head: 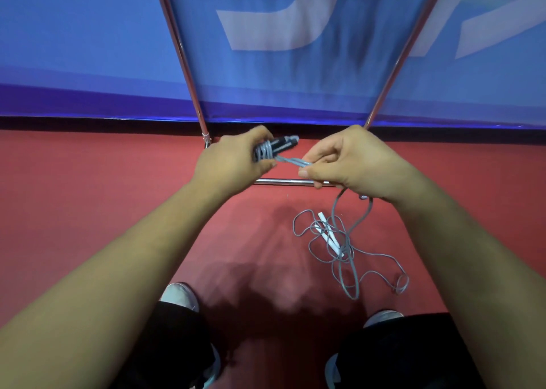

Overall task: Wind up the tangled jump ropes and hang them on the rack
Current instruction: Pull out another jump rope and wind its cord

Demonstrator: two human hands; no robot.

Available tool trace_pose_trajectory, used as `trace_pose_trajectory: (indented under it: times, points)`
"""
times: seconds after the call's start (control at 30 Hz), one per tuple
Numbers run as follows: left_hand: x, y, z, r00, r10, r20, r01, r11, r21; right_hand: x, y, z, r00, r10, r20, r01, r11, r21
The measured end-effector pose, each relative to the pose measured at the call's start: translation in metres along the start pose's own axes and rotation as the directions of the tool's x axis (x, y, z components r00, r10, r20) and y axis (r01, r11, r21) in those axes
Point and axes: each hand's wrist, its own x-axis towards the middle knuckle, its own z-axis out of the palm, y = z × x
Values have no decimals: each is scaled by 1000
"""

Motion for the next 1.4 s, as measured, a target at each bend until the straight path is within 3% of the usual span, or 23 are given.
trace_pose_trajectory:
  times: [0.1, 0.27, 0.37, 0.47, 0.53, 0.77, 0.93, 1.07, 1.17, 1.4]
  points:
    - [-7, 13, 5, 989, 88, 122, -109, 978, 177, -1, -1, 1, 995, -78, -58, 74, 994, -81]
    - [-15, 27, 9, 947, 197, 253, -231, 966, 113, 3, 12, -6, 972, -140, -188, 110, 981, -159]
    - [-18, 28, 7, 906, 311, 288, -294, 950, -104, 4, 18, -10, 963, -143, -228, 121, 987, -108]
    - [-21, 28, 3, 873, 400, 278, -199, 814, -546, 5, 22, -16, 953, -141, -268, 148, 989, 6]
    - [-22, 28, 1, 906, 366, 213, -115, 696, -708, 7, 25, -18, 947, -134, -292, 155, 987, 51]
    - [-17, 31, 3, 970, 215, 113, 27, 365, -931, 13, 23, -12, 979, -83, -188, 105, 988, 110]
    - [-11, 29, 2, 988, 99, 115, 86, 264, -961, 16, 26, -6, 996, -69, -50, 72, 996, 52]
    - [-10, 27, -3, 985, 116, 131, 93, 287, -953, 14, 29, -6, 992, -87, -88, 88, 996, 2]
    - [-7, 25, -8, 991, 51, 127, 101, 349, -932, 12, 31, -12, 988, -35, -152, 39, 999, 21]
    - [-5, 22, -3, 997, -39, 62, 73, 558, -826, 6, 22, -14, 998, -20, -67, 15, 997, -71]
